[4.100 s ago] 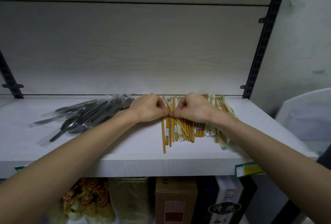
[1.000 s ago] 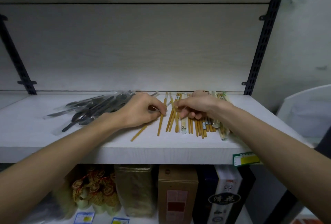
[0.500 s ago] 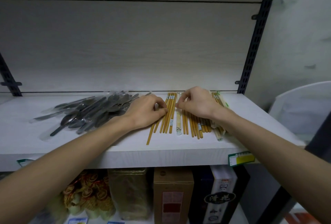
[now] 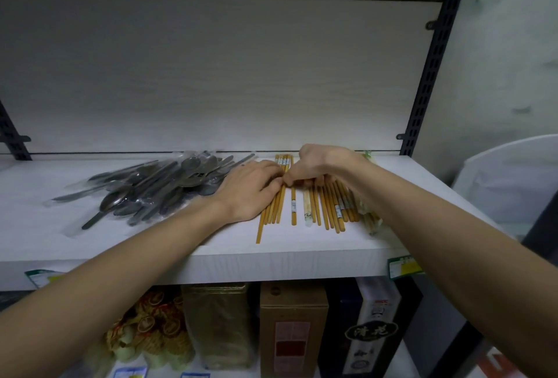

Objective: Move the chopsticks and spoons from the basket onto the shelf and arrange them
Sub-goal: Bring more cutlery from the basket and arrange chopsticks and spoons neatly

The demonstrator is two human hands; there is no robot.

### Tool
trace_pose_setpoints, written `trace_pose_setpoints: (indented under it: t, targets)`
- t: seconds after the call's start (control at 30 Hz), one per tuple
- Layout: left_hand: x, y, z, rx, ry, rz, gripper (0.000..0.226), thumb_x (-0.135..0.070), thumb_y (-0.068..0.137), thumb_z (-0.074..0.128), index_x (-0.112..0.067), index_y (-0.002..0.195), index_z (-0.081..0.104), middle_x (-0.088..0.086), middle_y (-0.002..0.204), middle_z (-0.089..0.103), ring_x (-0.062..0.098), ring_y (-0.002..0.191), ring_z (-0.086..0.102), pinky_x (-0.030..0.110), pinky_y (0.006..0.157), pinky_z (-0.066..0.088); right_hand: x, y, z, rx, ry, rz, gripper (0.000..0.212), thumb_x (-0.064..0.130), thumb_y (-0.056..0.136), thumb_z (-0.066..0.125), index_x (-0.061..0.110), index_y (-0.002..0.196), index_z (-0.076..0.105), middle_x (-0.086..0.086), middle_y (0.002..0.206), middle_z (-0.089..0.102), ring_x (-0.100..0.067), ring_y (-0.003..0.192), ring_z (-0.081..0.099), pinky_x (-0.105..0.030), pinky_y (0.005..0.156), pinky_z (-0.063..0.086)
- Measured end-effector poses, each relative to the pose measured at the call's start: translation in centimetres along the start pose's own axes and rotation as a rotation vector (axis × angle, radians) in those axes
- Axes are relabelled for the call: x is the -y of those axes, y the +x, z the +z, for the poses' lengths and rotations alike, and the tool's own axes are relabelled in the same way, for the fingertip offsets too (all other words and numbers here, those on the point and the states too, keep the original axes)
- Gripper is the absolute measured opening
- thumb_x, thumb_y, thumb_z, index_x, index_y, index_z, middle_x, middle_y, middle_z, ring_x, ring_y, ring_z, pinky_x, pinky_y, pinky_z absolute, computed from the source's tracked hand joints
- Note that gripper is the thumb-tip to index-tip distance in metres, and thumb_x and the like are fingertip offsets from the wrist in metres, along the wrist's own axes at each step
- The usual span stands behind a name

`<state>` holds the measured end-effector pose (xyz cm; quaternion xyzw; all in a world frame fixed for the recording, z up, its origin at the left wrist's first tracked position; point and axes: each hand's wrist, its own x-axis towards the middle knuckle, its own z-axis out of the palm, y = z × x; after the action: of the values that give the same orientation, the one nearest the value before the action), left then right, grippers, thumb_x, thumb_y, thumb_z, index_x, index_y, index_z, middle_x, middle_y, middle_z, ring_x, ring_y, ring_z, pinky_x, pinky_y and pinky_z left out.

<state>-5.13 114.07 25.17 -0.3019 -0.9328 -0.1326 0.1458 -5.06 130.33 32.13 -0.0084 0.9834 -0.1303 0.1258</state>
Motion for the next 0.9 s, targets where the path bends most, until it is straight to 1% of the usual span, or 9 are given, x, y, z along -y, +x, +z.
trace_pose_setpoints:
  t: [0.1, 0.23, 0.43, 0.5, 0.6, 0.7, 0.8, 0.83, 0.9]
  targets:
    - [0.1, -0.1, 0.0, 0.001, -0.011, -0.018, 0.04, -0.042, 0.1, 0.036, -0.023, 0.12, 0.066, -0.004, 0.118, 0.067, 0.017, 0.109, 0.06, 0.043, 0.092, 0.049, 0.4, 0.1, -0.6, 0.078, -0.035, 0.013, 0.018, 0.031, 0.088, 0.065, 0.016, 0.079, 0.063, -0.001, 0.07, 0.06, -0.016, 0.054, 0.05, -0.025, 0.054, 0.04]
    - [0.2, -0.1, 0.0, -0.024, -0.02, -0.045, 0.031, -0.036, 0.102, 0.045, -0.02, 0.119, 0.065, -0.001, 0.116, 0.066, 0.02, 0.107, 0.06, 0.036, 0.085, 0.047, 0.4, -0.4, -0.4, 0.146, 0.071, 0.043, 0.021, 0.019, 0.078, 0.063, 0.018, 0.059, 0.053, 0.004, 0.048, 0.046, -0.012, 0.037, 0.035, -0.02, 0.044, 0.028]
    - [0.4, 0.0, 0.3, -0.047, -0.024, -0.062, 0.029, -0.039, 0.102, 0.047, -0.02, 0.116, 0.065, -0.002, 0.114, 0.064, 0.019, 0.107, 0.059, 0.035, 0.084, 0.046, -2.4, -1.3, -0.2, 0.009, 0.677, -0.084, 0.011, 0.015, 0.079, 0.048, 0.017, 0.07, 0.044, 0.0, 0.053, 0.043, -0.015, 0.041, 0.034, -0.021, 0.041, 0.025]
    - [0.4, 0.0, 0.4, -0.053, -0.034, -0.062, 0.03, -0.038, 0.102, 0.046, -0.021, 0.117, 0.065, -0.002, 0.116, 0.063, 0.018, 0.109, 0.058, 0.034, 0.085, 0.046, -3.6, -2.1, -1.4, -0.063, 0.794, -0.179, 0.012, 0.013, 0.087, 0.048, 0.013, 0.075, 0.049, -0.002, 0.053, 0.05, -0.016, 0.042, 0.04, -0.024, 0.04, 0.03]
    - [0.4, 0.1, 0.3, -0.046, -0.037, -0.074, 0.031, -0.038, 0.103, 0.045, -0.022, 0.121, 0.064, -0.002, 0.122, 0.062, 0.018, 0.114, 0.057, 0.036, 0.091, 0.047, -5.0, -3.5, -2.7, -0.297, 0.862, -0.298, 0.016, 0.012, 0.098, 0.052, 0.002, 0.095, 0.064, -0.006, 0.065, 0.064, -0.019, 0.049, 0.054, -0.028, 0.043, 0.041]
    - [0.4, 0.2, 0.4, -0.036, -0.029, -0.082, 0.033, -0.039, 0.104, 0.043, -0.021, 0.122, 0.064, -0.002, 0.122, 0.063, 0.019, 0.114, 0.057, 0.036, 0.091, 0.047, -5.6, -3.9, -1.7, -0.44, 0.65, -0.444, 0.021, 0.021, 0.101, 0.056, 0.008, 0.111, 0.069, -0.004, 0.09, 0.073, -0.017, 0.071, 0.067, -0.028, 0.057, 0.055]
    - [0.2, 0.4, 0.5, -0.046, -0.008, -0.091, 0.032, -0.038, 0.104, 0.043, -0.02, 0.119, 0.064, 0.0, 0.119, 0.063, 0.021, 0.113, 0.057, 0.037, 0.09, 0.047, -5.6, -3.1, 1.1, -0.508, -0.029, -0.51, 0.027, 0.03, 0.098, 0.058, 0.024, 0.121, 0.071, 0.007, 0.116, 0.072, -0.012, 0.105, 0.065, -0.032, 0.09, 0.054]
    - [0.2, 0.5, 0.6, -0.045, -0.005, -0.092, 0.032, -0.038, 0.104, 0.043, -0.02, 0.119, 0.064, 0.0, 0.118, 0.063, 0.021, 0.112, 0.057, 0.037, 0.09, 0.047, -5.4, -2.9, 1.9, -0.493, -0.177, -0.506, 0.03, 0.03, 0.096, 0.058, 0.028, 0.123, 0.069, 0.009, 0.12, 0.07, -0.013, 0.11, 0.063, -0.032, 0.092, 0.051]
    - [0.2, 0.4, 0.6, -0.047, -0.01, -0.092, 0.032, -0.038, 0.104, 0.042, -0.02, 0.12, 0.064, -0.001, 0.117, 0.063, 0.019, 0.11, 0.057, 0.036, 0.089, 0.047, -4.9, -2.5, 2.9, -0.473, -0.242, -0.504, 0.03, 0.029, 0.095, 0.059, 0.03, 0.123, 0.069, 0.009, 0.12, 0.069, -0.016, 0.11, 0.062, -0.032, 0.09, 0.05]
